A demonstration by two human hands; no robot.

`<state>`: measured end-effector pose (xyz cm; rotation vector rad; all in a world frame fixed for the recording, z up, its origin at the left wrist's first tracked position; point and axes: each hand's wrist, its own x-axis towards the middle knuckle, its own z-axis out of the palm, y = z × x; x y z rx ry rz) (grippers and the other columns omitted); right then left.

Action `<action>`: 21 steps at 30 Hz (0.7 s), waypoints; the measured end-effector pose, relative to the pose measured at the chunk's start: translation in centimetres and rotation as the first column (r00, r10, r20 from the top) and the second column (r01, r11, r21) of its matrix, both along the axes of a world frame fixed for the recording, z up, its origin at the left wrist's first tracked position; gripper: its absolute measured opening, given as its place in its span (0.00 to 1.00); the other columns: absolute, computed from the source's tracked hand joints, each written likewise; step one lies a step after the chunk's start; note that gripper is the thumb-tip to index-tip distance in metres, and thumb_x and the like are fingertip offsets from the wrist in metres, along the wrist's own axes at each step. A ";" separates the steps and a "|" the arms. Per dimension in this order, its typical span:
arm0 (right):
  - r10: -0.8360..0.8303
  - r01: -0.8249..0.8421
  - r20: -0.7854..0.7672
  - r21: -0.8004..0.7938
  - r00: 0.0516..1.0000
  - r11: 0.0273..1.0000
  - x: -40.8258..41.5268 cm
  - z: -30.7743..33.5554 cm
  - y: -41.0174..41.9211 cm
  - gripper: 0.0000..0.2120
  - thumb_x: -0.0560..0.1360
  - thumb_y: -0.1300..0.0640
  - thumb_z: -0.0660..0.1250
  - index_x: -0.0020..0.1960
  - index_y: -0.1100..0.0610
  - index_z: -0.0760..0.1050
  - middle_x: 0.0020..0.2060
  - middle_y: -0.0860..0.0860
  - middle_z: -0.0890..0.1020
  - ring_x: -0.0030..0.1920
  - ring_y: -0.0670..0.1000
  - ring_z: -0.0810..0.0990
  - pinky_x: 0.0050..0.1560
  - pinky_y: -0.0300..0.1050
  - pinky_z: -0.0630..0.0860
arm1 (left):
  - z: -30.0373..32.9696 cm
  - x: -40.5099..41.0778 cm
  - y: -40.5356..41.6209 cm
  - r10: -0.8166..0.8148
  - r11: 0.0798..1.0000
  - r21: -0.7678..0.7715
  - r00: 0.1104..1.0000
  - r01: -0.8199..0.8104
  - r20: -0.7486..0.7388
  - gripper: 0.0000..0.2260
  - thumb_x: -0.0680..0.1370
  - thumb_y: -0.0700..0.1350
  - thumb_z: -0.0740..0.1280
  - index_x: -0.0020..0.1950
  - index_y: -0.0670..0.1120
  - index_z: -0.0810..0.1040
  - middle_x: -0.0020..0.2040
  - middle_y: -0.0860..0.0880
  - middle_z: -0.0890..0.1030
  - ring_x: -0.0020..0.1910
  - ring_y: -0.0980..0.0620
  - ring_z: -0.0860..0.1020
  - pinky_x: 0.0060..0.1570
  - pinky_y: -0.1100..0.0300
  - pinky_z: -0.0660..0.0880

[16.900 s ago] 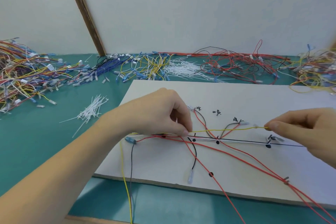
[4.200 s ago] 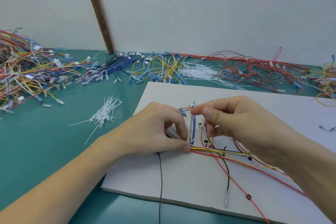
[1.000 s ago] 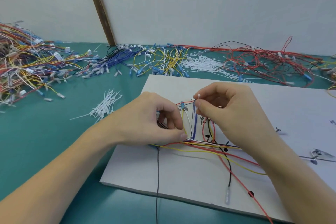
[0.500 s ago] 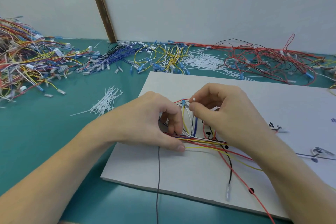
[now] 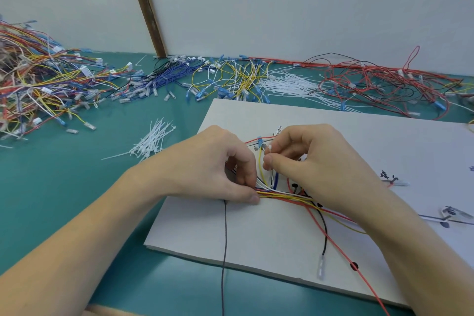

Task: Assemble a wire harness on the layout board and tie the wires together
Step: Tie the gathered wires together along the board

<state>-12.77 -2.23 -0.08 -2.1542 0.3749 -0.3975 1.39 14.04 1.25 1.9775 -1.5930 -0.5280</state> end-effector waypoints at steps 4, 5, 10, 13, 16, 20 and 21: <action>-0.002 0.003 0.015 -0.067 1.000 0.998 -0.1 0.1 -0.1 0.06 0.73 0.56 0.76 0.39 0.48 0.83 0.34 0.41 0.84 0.34 0.43 0.80 0.34 0.32 0.74 | -0.2 -0.1 -0.1 -0.018 1.000 -0.004 0.999 0.018 -0.035 0.04 0.71 0.46 0.81 0.41 0.51 0.87 0.37 0.54 0.85 0.41 0.49 0.83 0.43 0.56 0.78; 0.009 -0.008 0.015 -0.053 1.000 0.999 -0.1 0.1 -0.1 0.06 0.73 0.57 0.76 0.39 0.49 0.83 0.33 0.42 0.84 0.34 0.44 0.81 0.34 0.34 0.75 | -0.2 -0.1 -0.1 -0.015 1.000 -0.003 0.999 0.015 -0.038 0.04 0.71 0.47 0.81 0.42 0.51 0.87 0.38 0.54 0.85 0.41 0.49 0.83 0.43 0.56 0.78; 0.078 -0.080 -0.027 -0.072 0.997 0.994 0.0 -0.1 0.0 0.06 0.72 0.61 0.74 0.39 0.51 0.84 0.33 0.45 0.85 0.34 0.44 0.82 0.37 0.38 0.77 | -0.1 -0.2 -0.2 -0.023 0.998 -0.051 0.999 0.022 -0.028 0.07 0.70 0.44 0.82 0.42 0.54 0.87 0.40 0.55 0.84 0.43 0.51 0.82 0.43 0.65 0.75; 0.106 -0.109 -0.042 -0.068 0.993 0.992 -0.1 -0.1 0.0 0.06 0.71 0.61 0.73 0.43 0.50 0.84 0.34 0.46 0.85 0.32 0.43 0.79 0.36 0.39 0.76 | 0.0 -0.7 -0.2 -0.078 0.996 -0.046 0.997 0.078 -0.001 0.06 0.72 0.41 0.80 0.43 0.52 0.89 0.41 0.54 0.83 0.42 0.51 0.81 0.42 0.64 0.75; 0.144 -0.146 -0.040 -0.047 0.989 0.988 -0.3 -0.1 -0.1 0.08 0.73 0.61 0.73 0.48 0.49 0.83 0.34 0.46 0.86 0.31 0.45 0.78 0.35 0.37 0.74 | 0.2 -1.2 0.0 -0.095 0.994 -0.037 0.993 0.098 0.074 0.05 0.75 0.42 0.78 0.45 0.53 0.90 0.40 0.55 0.82 0.42 0.54 0.80 0.44 0.63 0.76; 0.165 -0.167 -0.044 -0.068 0.985 0.984 -0.4 0.0 -0.3 0.05 0.75 0.59 0.71 0.44 0.50 0.84 0.34 0.46 0.86 0.34 0.45 0.81 0.36 0.38 0.74 | 0.9 -1.8 0.4 -0.141 0.990 0.029 0.966 0.138 0.218 0.05 0.74 0.50 0.78 0.49 0.56 0.89 0.42 0.62 0.79 0.49 0.60 0.77 0.50 0.67 0.72; 0.168 -0.171 -0.046 -0.068 0.985 0.983 -0.4 0.0 -0.3 0.05 0.75 0.59 0.71 0.44 0.51 0.84 0.34 0.46 0.86 0.34 0.44 0.81 0.36 0.38 0.75 | 1.1 -1.9 0.5 -0.153 0.988 0.062 0.956 0.142 0.249 0.08 0.73 0.56 0.77 0.51 0.57 0.88 0.43 0.63 0.78 0.50 0.61 0.75 0.51 0.67 0.71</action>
